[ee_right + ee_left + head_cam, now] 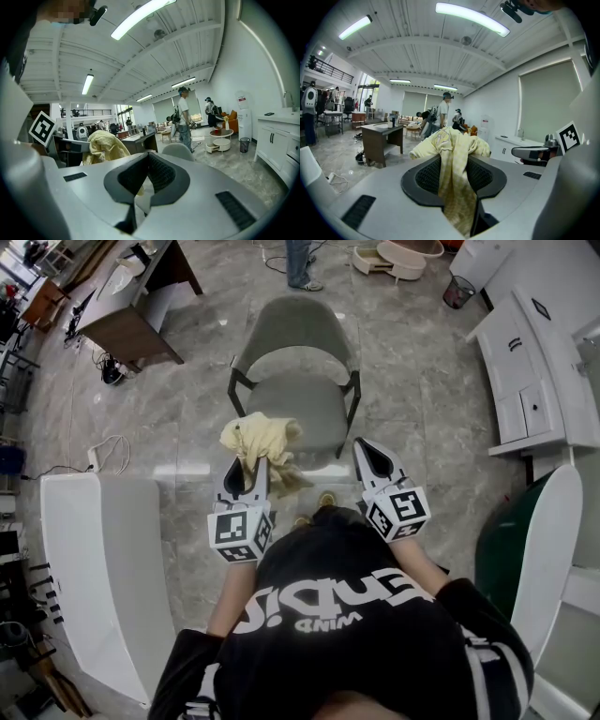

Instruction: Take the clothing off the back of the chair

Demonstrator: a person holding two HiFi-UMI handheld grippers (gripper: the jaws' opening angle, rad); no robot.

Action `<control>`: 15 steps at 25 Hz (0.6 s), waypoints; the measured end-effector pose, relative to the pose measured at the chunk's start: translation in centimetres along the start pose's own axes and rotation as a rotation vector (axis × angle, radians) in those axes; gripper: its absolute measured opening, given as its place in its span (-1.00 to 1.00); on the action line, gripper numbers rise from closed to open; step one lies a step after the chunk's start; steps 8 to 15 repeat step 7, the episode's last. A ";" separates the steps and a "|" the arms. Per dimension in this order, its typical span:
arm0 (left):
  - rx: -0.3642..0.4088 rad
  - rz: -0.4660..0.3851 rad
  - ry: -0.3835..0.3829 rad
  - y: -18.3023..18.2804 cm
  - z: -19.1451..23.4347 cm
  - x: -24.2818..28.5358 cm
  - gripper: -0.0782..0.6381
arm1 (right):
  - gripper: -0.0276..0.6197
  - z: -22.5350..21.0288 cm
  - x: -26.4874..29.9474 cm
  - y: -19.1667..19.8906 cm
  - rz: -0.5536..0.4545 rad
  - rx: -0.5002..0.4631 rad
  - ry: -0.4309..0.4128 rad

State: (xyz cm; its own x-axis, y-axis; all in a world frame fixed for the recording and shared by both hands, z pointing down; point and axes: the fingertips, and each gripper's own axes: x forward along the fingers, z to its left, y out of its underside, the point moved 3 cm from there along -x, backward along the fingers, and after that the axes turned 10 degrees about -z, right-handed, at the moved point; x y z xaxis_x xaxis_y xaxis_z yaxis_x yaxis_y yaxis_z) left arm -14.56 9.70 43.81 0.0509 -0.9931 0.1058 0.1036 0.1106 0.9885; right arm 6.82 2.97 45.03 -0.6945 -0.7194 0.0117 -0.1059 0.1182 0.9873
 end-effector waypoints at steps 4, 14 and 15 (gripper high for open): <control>-0.003 0.005 -0.001 0.0 0.2 0.1 -0.37 | -0.87 0.1 0.2 0.2 0.008 0.001 -0.007; -0.001 0.008 -0.001 0.1 0.4 0.2 -0.37 | -0.87 0.4 0.4 0.4 0.012 0.004 -0.015; -0.001 0.008 -0.001 0.1 0.4 0.2 -0.37 | -0.87 0.4 0.4 0.4 0.012 0.004 -0.015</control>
